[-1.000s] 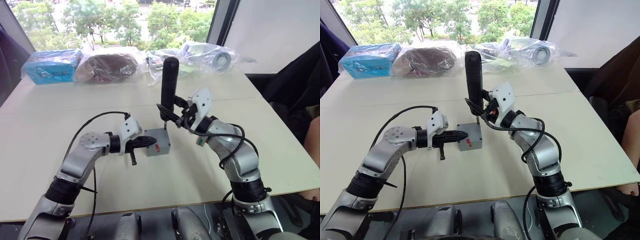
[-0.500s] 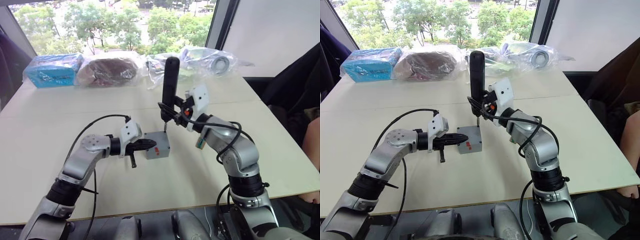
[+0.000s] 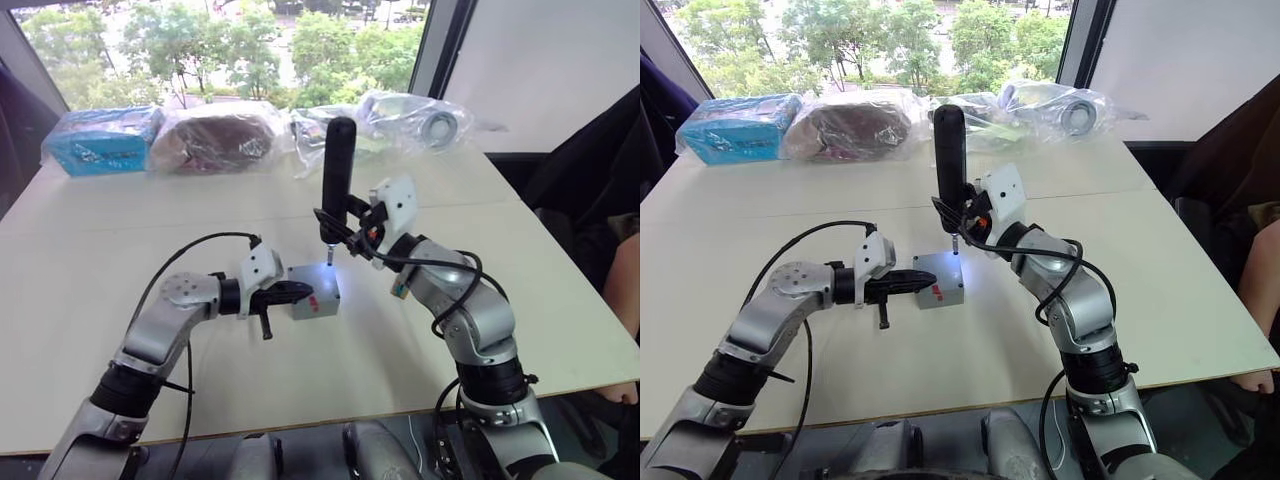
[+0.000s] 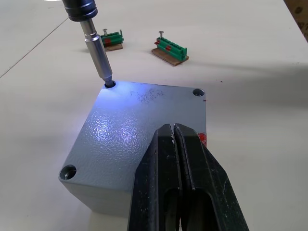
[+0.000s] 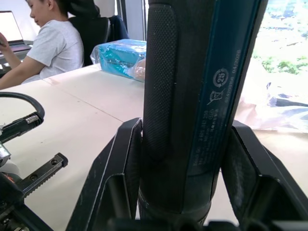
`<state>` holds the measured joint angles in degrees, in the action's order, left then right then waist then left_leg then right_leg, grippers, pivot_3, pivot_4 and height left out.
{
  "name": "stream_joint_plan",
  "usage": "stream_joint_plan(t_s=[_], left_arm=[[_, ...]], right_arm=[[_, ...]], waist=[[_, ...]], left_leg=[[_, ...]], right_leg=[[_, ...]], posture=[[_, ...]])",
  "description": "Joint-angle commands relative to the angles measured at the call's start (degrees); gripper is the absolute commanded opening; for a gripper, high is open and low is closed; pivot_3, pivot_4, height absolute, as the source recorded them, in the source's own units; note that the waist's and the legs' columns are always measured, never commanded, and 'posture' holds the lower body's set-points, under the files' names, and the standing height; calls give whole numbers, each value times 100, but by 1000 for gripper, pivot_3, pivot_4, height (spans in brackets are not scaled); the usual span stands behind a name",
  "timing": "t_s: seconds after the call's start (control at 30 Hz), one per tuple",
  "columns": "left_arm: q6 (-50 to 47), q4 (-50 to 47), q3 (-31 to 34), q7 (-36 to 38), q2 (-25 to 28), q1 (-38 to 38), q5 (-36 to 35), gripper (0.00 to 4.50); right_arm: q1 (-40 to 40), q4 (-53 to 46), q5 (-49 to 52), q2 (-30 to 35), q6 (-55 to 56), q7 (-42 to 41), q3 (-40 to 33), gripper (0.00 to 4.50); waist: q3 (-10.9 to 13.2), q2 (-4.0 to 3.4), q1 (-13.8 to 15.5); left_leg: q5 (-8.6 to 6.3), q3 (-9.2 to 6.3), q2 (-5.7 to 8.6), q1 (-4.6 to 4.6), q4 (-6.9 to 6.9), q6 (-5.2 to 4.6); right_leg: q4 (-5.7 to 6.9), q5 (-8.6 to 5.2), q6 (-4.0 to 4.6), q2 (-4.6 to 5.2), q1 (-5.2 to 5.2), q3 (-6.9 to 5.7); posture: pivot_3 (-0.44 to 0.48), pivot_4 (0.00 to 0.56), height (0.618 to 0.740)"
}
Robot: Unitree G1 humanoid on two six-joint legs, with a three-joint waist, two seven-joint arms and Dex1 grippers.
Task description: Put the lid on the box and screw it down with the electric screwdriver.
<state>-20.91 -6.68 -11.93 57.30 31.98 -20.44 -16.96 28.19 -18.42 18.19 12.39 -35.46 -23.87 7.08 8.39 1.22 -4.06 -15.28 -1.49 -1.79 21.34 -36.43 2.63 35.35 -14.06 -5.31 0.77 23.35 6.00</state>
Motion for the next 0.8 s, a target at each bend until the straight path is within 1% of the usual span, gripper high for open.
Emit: stream_joint_plan(t_s=[0.03, 0.13, 0.2, 0.27, 0.3, 0.33, 0.4, 0.43, 0.5, 0.57, 0.6, 0.67, 0.7, 0.77, 0.8], left_arm=[[-195, 75, -81, -18, 55, 152, 83, 0], [-327, -191, 72, -5, 108, 209, -95, 0], [-388, -334, 156, 4, 161, 213, -164, 0], [-448, -492, 237, 40, 216, 208, -247, 0], [-475, -572, 297, 45, 241, 190, -312, 0], [-508, -639, 341, 41, 265, 166, -365, 0], [-603, -805, 456, 41, 319, 92, -507, 0], [-652, -888, 516, 38, 341, 47, -583, 0], [-732, -1050, 625, 38, 389, -39, -726, 0], [-844, -1237, 750, 50, 472, -91, -867, 0], [-898, -1333, 818, 55, 517, -105, -954, 0], [-967, -1453, 903, 54, 572, -116, -1059, 0], [-968, -1549, 961, 63, 629, -108, -1108, 0], [-971, -1661, 1015, 60, 694, -94, -1162, 0], [-1012, -1769, 1080, 56, 732, -80, -1239, 0]], right_arm=[[-29, -37, -42, 53, 124, -103, 83, 1825], [504, -450, 374, -2, -52, 46, -480, 1825], [820, -602, 656, 73, -334, 135, -834, 1825], [1148, -676, 1009, 145, -744, 302, -1250, 1825], [1410, -573, 1224, 158, -1252, 633, -1646, 1825], [1632, -450, 1366, 234, -1701, 884, -1963, 1825], [2024, -107, 1603, 677, -2758, 1079, -2468, 1825], [2168, 61, 1605, 987, -3190, 1078, -2553, 1825], [2384, 391, 1496, 1635, -3884, 1035, -2476, 1825], [2463, 698, 1341, 2355, -4276, 821, -2044, 1825], [2446, 807, 1301, 2679, -4320, 631, -1809, 1825], [2436, 940, 1245, 3056, -4314, 392, -1492, 1825], [2375, 1022, 1114, 3312, -4115, 176, -1171, 1825], [2305, 1132, 939, 3606, -3830, -103, -784, 1825], [2288, 1363, 915, 3745, -3922, -294, -526, 1825]], waist=[[1, 1, 4], [27, -8, 7], [69, -16, 9], [80, -20, 12], [99, -17, 13], [110, -19, 12], [130, -18, 28], [136, -14, 41], [145, -15, 61], [153, -21, 55], [155, -23, 54], [182, -41, 10], [191, -50, -4], [206, -52, -8], [210, -52, -6]], left_leg=[[0, 4, 5, 0, 8, 0], [1, 15, 10, 12, 28, -1], [1, 14, 9, 31, 30, -1], [3, 14, 11, 90, 20, -2], [4, 13, 13, 116, 11, -1], [4, 14, 18, 121, 6, -1], [3, 10, 19, 121, 9, -1], [3, 5, 19, 126, 10, -1], [3, 0, 19, 134, 11, -1], [3, 3, 23, 149, 13, -2], [3, 6, 23, 172, 11, -2], [4, 8, 24, 200, 7, -2], [4, 10, 23, 201, 9, -3], [4, 14, 21, 200, 12, -3], [4, 12, 19, 200, 18, -3]], right_leg=[[0, 0, 0, 0, 1, 0], [-1, 0, 1, -10, 21, -1], [6, 0, 1, -15, 41, -1], [27, 9, 8, -17, 105, -1], [48, 20, 19, -17, 134, -1], [68, 24, 0, -14, 145, 0], [72, 22, 0, -15, 149, -2], [72, 22, 1, -15, 151, -8], [66, 10, 23, -14, 153, -15], [62, 6, 26, -10, 165, -15], [63, 6, 26, -10, 189, -13], [69, 17, 6, -11, 220, -12], [69, 18, 4, -13, 223, -10], [73, 18, 2, -17, 230, -6], [74, 17, 1, -20, 233, -6]], posture=[[0, 150, 740], [0, 150, 740], [0, 150, 740], [0, 150, 740], [0, 150, 740], [0, 150, 740], [0, 150, 740], [0, 150, 740], [0, 150, 740], [0, 150, 740], [0, 150, 740], [0, 150, 740], [0, 150, 740], [0, 150, 740], [0, 150, 740]])
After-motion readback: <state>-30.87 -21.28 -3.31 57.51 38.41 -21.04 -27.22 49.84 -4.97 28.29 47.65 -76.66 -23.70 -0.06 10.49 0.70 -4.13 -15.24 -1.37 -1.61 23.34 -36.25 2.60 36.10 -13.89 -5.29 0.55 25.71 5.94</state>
